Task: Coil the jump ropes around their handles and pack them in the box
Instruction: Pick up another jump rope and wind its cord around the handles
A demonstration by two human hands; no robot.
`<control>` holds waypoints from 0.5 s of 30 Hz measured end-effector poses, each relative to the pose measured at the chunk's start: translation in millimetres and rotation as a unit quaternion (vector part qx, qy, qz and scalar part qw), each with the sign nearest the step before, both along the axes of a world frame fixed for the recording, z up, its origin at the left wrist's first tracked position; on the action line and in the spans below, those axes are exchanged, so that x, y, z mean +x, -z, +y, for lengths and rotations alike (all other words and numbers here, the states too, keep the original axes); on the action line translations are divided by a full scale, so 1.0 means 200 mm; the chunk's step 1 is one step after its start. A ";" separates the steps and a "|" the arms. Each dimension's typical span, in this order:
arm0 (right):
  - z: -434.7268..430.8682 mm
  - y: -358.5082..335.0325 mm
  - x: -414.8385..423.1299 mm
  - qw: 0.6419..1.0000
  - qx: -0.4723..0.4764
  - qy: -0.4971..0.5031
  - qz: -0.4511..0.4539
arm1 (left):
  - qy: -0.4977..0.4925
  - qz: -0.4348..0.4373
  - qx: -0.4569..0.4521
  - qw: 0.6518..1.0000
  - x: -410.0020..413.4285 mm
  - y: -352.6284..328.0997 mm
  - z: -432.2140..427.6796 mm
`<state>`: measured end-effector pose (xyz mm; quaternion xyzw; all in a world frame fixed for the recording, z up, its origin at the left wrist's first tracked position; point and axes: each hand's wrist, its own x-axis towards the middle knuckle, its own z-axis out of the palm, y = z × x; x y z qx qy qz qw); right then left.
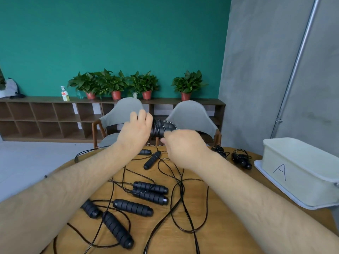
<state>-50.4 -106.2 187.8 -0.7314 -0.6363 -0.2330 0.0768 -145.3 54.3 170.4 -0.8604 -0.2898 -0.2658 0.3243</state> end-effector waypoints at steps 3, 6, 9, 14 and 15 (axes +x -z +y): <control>0.02 -0.12 0.06 0.997 -0.001 0.004 -0.076 | 0.056 0.028 -0.040 0.997 0.01 0.08 -0.03; 0.02 -0.20 0.14 0.996 -0.036 -0.018 -0.085 | 0.119 0.063 -0.054 0.989 -0.02 0.11 -0.04; 0.02 -0.24 0.22 0.994 -0.068 -0.056 -0.063 | 0.219 0.110 -0.059 0.968 -0.08 0.13 -0.06; 0.01 -0.17 0.34 0.994 -0.030 -0.108 0.004 | 0.367 0.079 -0.198 0.906 -0.17 0.14 -0.10; 0.01 -0.14 0.36 0.992 -0.004 -0.119 0.028 | 0.381 0.049 -0.215 0.898 -0.18 0.13 -0.12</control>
